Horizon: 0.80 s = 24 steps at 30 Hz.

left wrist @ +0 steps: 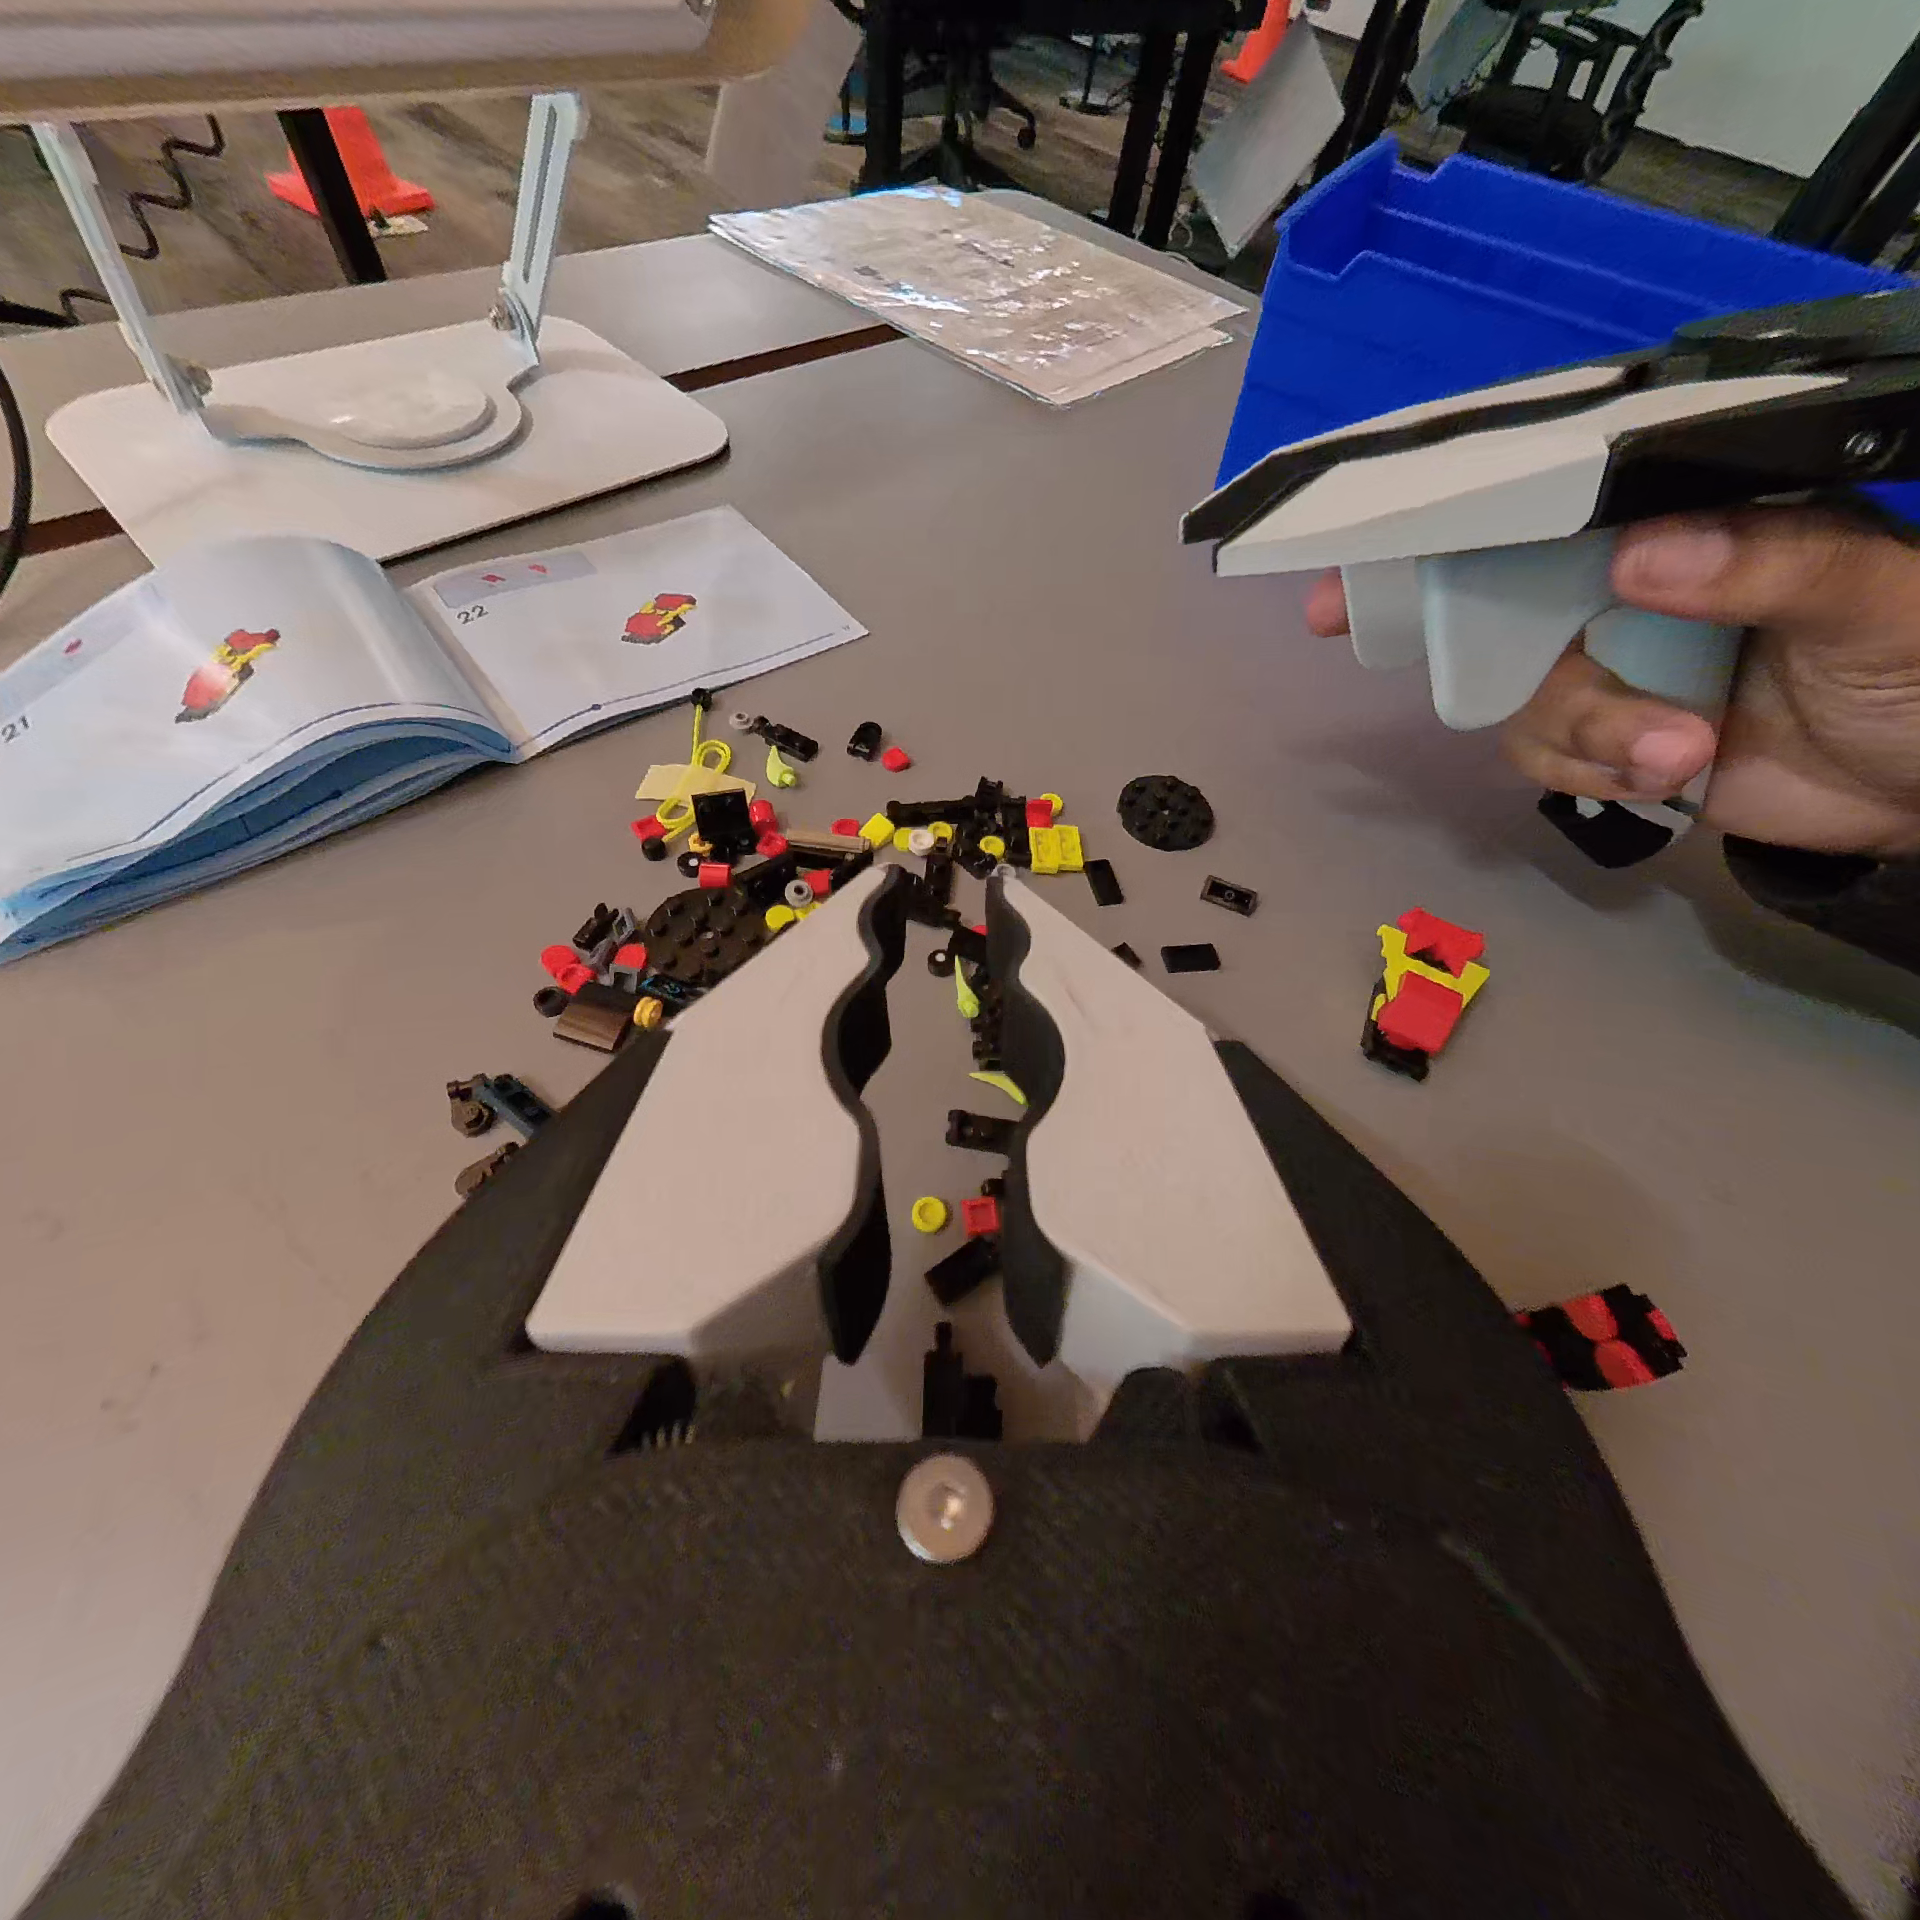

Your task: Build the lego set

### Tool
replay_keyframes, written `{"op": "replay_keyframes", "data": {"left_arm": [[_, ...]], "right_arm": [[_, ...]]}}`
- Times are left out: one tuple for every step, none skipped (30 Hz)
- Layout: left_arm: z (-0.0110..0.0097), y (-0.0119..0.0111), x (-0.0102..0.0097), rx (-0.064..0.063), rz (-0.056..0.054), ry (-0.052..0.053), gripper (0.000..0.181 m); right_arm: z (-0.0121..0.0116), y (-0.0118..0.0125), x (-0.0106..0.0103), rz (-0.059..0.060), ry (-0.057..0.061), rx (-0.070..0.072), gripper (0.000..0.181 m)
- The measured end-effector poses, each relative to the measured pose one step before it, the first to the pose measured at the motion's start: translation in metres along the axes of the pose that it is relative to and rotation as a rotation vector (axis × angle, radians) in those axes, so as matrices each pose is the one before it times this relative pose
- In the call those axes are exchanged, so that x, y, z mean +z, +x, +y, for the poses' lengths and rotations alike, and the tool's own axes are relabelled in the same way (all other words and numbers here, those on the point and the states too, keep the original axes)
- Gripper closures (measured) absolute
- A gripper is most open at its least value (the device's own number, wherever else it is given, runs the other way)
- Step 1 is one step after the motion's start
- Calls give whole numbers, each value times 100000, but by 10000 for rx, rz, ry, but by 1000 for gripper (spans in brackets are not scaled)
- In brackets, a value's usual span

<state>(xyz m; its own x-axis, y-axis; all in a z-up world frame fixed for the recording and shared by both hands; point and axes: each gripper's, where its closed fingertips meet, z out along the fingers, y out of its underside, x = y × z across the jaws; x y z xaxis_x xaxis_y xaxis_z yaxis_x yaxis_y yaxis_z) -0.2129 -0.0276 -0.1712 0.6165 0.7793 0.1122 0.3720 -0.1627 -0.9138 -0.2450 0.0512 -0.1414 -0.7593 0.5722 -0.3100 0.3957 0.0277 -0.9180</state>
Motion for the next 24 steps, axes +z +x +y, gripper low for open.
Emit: {"op": "replay_keyframes", "data": {"left_arm": [[37, 35, -109, -27, 0, 0, 169], [-43, 82, -171, -11, 13, 42, 169], [-42, 68, -219, 35, -22, 47, 169], [-35, 0, -216, 50, -72, 49, 169], [-76, -5, -192, 23, -74, 73, 170], [-91, 20, -111, -32, -43, 69, 171], [-23, 98, -29, -85, 11, 23, 171], [63, 148, 32, -113, 58, -32, 170], [116, 141, 73, -110, 62, -65, 170], [115, 126, 94, -90, 49, -71, 170], [91, 156, 91, -38, 66, -61, 169], [120, 142, 75, 26, 62, -67, 169], [158, 74, 61, 73, 14, -82, 168], [125, 8, 55, 88, -22, -71, 168], [73, 1, 73, 94, -18, -55, 167], [51, -11, 92, 183, -41, -55, 166], [30, -124, 160, 296, -123, -43, 167], [46, -214, 262, 333, -185, -51, 167], [123, -169, 341, 258, -139, -107, 167], [204, -2, 346, 160, -13, -152, 167], [188, 99, 323, 111, 82, -143, 166], [39, 32, 248, 103, 73, -97, 166], [-131, -116, 149, 101, 12, -14, 166], [-243, -244, 87, 59, -37, 74, 166]], "right_arm": [[105, -242, -16, -10, -29, -44, 159], [-13, -278, -108, -7, 24, -24, 159], [-110, -284, -179, 1, 59, -17, 159], [-105, -244, -218, 13, 77, -33, 160], [-49, -181, -193, 38, 58, -70, 160], [38, -112, -166, 53, 8, -110, 161], [119, -59, -129, 49, -42, -143, 161], [190, -4, -102, 60, -73, -153, 161], [213, 35, -88, 60, -73, -137, 161], [147, 12, -93, 30, -55, -97, 162], [66, -2, -67, -2, -27, -28, 162], [-6, -58, -43, -45, 4, 74, 162], [-47, -134, 5, -117, 38, 186, 162], [-12, -199, 61, -189, 39, 271, 161], [60, -163, 112, -201, -3, 298, 161], [97, -1, 156, -140, -55, 223, 160], [65, 262, 210, -16, -62, 52, 159], [117, 574, 250, 140, -91, -124, 159], [284, 751, 249, 225, -190, -194, 159], [312, 674, 233, 185, -223, -152, 159], [135, 514, 185, 109, -126, -58, 159], [-129, 326, 143, 29, 11, 54, 159], [-363, 147, 138, -54, 105, 151, 159], [-465, -3, 147, -131, 149, 199, 159]]}}
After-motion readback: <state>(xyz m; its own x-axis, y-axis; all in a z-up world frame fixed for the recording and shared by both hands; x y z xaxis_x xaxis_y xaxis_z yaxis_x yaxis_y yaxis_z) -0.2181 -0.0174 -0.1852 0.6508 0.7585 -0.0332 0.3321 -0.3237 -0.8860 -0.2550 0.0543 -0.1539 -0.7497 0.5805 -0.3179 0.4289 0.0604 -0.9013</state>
